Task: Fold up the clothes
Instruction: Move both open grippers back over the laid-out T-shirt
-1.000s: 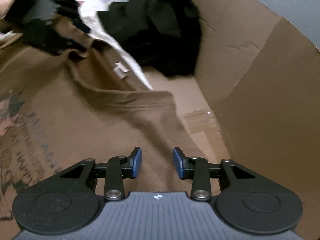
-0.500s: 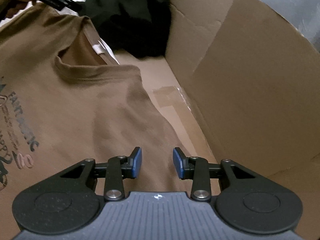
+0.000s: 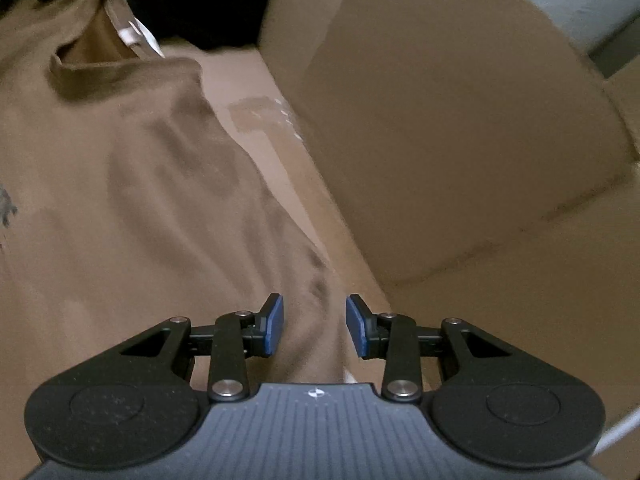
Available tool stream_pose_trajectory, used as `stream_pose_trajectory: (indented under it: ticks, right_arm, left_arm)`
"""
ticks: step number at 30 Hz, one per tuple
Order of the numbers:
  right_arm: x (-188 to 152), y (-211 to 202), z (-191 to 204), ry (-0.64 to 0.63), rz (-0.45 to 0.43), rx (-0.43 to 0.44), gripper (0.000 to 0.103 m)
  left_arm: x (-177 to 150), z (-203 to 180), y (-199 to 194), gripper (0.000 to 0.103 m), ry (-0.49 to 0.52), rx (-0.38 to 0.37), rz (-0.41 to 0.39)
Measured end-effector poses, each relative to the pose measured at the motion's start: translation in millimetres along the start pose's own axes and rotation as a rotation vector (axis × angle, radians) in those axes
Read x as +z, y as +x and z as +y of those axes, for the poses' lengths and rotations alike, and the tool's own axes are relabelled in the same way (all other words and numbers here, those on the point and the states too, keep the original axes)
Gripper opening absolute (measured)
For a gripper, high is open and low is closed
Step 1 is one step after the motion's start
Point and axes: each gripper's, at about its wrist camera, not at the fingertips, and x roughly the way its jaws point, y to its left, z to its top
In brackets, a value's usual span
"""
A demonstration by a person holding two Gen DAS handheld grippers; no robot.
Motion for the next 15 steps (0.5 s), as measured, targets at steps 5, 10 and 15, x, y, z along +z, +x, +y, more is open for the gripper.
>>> stream_pose_trajectory:
  ticks: [5,10,15]
  right_arm:
    - [-20,-30,-17,0.097,-0.021,0.044,0.039]
    - [-42,-59,-14,0.122,-0.028,0.045,0.039]
    - [-60,-97,-11,0.183,-0.077,0.033,0.039]
  left_arm:
    - [-17,17,-22,0.074,-0.026,0.001,0.011]
    - [-29,38,-47,0.072,-0.091,0.002,0.016]
    - [-41,50,-81,0.072,-0.074,0.004,-0.006]
